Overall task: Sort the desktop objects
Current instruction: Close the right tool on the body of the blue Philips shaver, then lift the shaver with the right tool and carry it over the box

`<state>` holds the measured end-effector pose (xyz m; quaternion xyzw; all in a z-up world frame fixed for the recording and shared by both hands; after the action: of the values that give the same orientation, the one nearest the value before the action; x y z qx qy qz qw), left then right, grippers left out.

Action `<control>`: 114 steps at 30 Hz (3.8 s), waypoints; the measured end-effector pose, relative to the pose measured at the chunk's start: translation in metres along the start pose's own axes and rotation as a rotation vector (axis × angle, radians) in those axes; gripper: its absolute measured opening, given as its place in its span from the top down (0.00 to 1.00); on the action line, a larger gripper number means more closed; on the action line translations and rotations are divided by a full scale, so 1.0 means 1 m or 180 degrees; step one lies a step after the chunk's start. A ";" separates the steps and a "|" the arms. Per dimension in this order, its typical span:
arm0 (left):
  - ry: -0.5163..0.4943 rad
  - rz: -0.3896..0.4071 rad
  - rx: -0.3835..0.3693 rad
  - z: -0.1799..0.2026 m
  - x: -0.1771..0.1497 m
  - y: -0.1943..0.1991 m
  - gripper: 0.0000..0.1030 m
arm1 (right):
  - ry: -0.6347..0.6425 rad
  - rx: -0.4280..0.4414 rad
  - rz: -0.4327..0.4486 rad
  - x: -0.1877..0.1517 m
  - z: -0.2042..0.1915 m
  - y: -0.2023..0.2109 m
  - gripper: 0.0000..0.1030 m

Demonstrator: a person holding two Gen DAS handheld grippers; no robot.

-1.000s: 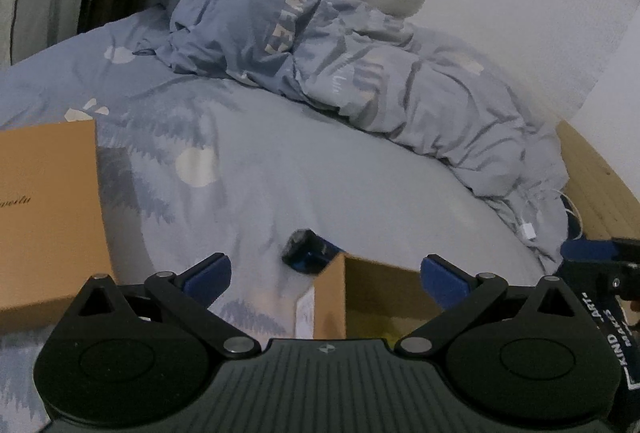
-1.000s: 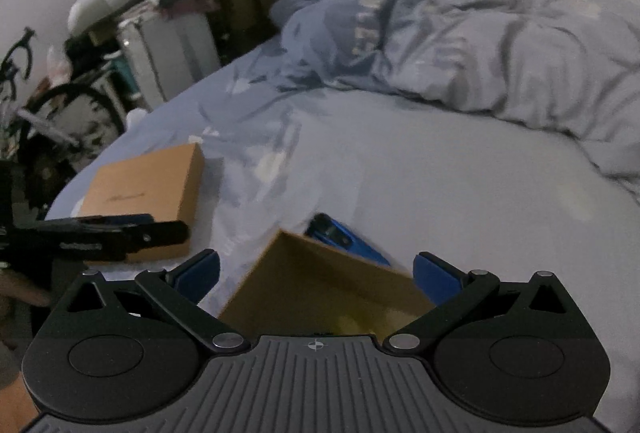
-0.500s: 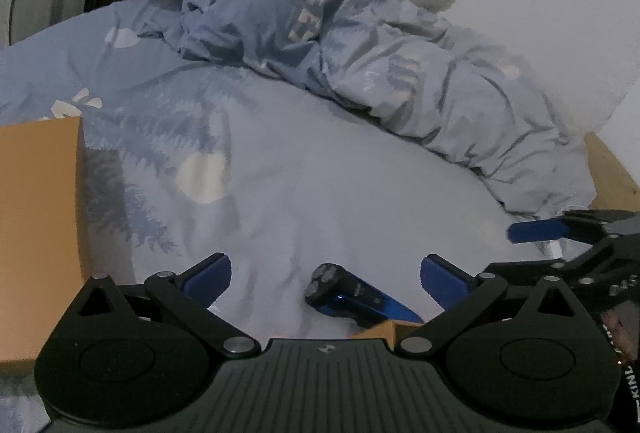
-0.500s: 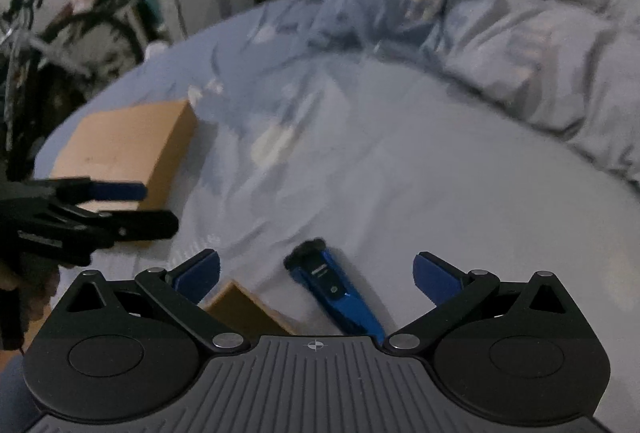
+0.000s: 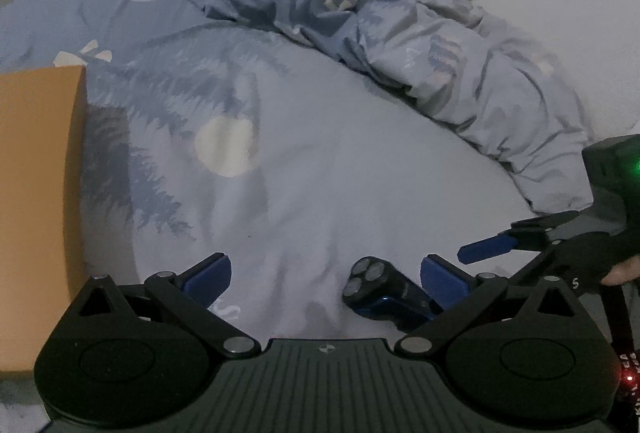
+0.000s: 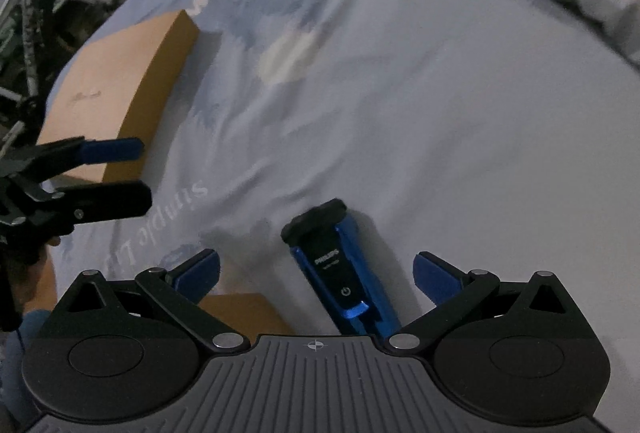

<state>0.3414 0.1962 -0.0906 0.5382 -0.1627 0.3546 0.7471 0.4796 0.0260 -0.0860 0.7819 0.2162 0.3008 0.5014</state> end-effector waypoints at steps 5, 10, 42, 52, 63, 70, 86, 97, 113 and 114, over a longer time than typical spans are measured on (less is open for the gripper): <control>0.0045 -0.0081 0.0013 -0.007 -0.005 -0.010 0.00 | 0.0042 -0.0047 -0.0205 0.002 0.007 -0.027 0.00; 0.0093 -0.0136 0.0006 -0.013 -0.011 -0.016 0.00 | 0.0073 0.0136 -0.0365 0.000 0.006 -0.043 0.00; 0.0110 -0.0184 0.0012 -0.012 -0.019 -0.017 0.00 | 0.0333 -0.0367 -0.0103 -0.002 0.019 -0.055 0.54; -0.0032 -0.0033 0.0042 0.010 -0.006 0.018 0.00 | 0.0135 -0.0462 0.0497 -0.007 0.016 0.005 0.54; -0.0284 0.0210 0.0033 0.052 0.007 0.075 0.00 | -0.0126 -0.0385 0.1201 -0.031 -0.005 0.090 0.54; -0.0452 0.0375 -0.0009 0.085 0.010 0.112 0.00 | -0.0195 -0.0451 0.1478 -0.062 -0.022 0.151 0.54; -0.0757 0.0745 -0.0189 0.149 -0.007 0.202 0.00 | -0.0285 -0.0505 0.1909 -0.162 -0.062 0.264 0.54; -0.0884 0.0771 -0.0330 0.164 -0.041 0.229 0.00 | -0.0389 -0.0602 0.1816 -0.233 -0.080 0.272 0.54; -0.0988 0.0493 -0.0296 0.160 -0.080 0.213 0.00 | -0.0648 -0.0750 0.1114 -0.282 -0.043 0.164 0.54; -0.0983 0.0478 -0.0294 0.160 -0.081 0.211 0.00 | -0.0663 -0.0767 0.1066 -0.285 -0.040 0.158 0.54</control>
<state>0.1580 0.0561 0.0631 0.5378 -0.3313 0.3147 0.7085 0.2510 -0.1934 -0.0014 0.7683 -0.0071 0.3211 0.5537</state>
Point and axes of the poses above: each gripper's, at about its wrist camera, not at the fingertips, and y roughly against the way its jaws point, z to its right, x to its top, the point moved 5 cm from there along -y, roughly the way its jaws point, and after that the axes turned 9 degrees about -y, right-handed, at the moved point
